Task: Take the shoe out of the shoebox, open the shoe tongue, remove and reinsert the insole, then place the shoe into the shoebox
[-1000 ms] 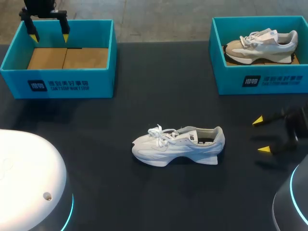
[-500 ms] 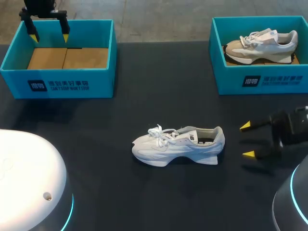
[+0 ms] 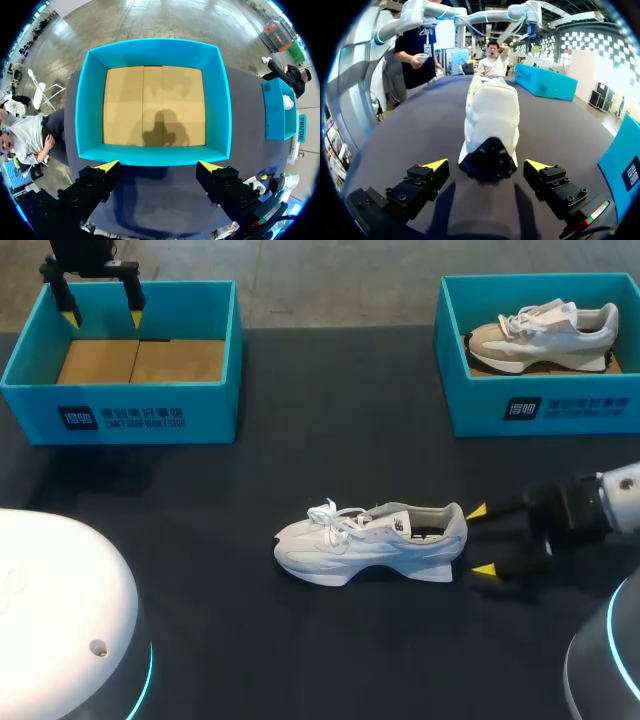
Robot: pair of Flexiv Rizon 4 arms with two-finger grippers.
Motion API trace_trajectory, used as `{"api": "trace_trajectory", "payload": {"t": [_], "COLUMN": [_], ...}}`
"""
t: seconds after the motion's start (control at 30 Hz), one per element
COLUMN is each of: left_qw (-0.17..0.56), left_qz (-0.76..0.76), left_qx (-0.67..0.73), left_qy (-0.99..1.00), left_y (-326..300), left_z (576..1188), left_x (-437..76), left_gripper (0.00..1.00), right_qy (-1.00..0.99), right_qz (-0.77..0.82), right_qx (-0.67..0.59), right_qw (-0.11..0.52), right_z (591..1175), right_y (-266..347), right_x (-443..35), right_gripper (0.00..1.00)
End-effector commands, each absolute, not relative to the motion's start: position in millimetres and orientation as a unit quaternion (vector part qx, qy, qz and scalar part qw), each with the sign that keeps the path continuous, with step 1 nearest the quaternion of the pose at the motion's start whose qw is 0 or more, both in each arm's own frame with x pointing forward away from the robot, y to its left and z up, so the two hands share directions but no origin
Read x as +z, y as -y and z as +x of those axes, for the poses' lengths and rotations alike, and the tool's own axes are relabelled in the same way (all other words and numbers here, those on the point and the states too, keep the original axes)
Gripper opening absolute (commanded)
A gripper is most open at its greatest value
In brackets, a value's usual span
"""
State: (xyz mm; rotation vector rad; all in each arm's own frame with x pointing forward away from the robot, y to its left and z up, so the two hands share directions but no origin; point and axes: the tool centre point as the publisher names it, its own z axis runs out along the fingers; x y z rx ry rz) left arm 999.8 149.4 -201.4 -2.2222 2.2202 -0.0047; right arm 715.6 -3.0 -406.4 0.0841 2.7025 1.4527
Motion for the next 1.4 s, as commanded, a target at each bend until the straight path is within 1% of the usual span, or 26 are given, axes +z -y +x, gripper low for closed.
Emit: {"api": "trace_trajectory", "payload": {"t": [0.03,0.83,1.27,1.3,1.33,1.37,1.4], "left_qw": [0.0,0.0,0.0,0.0,0.0,0.0,0.0], "left_qz": [-0.707,-0.707,-0.707,-0.707,-0.707,-0.707,-0.707], "left_qx": [-0.001,-0.001,-0.001,-0.001,-0.001,-0.001,-0.001], "left_qy": [-0.707,-0.707,-0.707,-0.707,-0.707,-0.707,-0.707], "left_y": [-149.5,-149.5,-149.5,-149.5,-149.5,-149.5,-149.5], "left_z": [999.8,999.8,999.8,999.8,999.8,999.8,999.8], "left_x": [-200.8,-200.8,-200.8,-200.8,-200.8,-200.8,-200.8], "left_gripper": [1.0,1.0,1.0,1.0,1.0,1.0,1.0], "right_qy": [-0.878,-0.872,-0.873,-0.873,-0.873,-0.872,-0.872], "right_qz": [0.027,-0.009,-0.01,-0.012,-0.012,-0.014,-0.015], "right_qx": [0.476,0.49,0.488,0.488,0.488,0.489,0.489], "right_qw": [0.036,0.01,0.012,0.011,0.01,0.01,0.01], "right_z": [721.3,721.0,730.3,730.4,730.4,730.6,730.7], "right_y": [-6.6,-62.8,-63.9,-64.2,-64.4,-64.9,-65.2], "right_x": [-410.8,-411.5,-414.6,-415.2,-415.5,-415.7,-415.7], "right_gripper": [1.0,1.0,1.0,0.92,0.78,0.48,0.41]}}
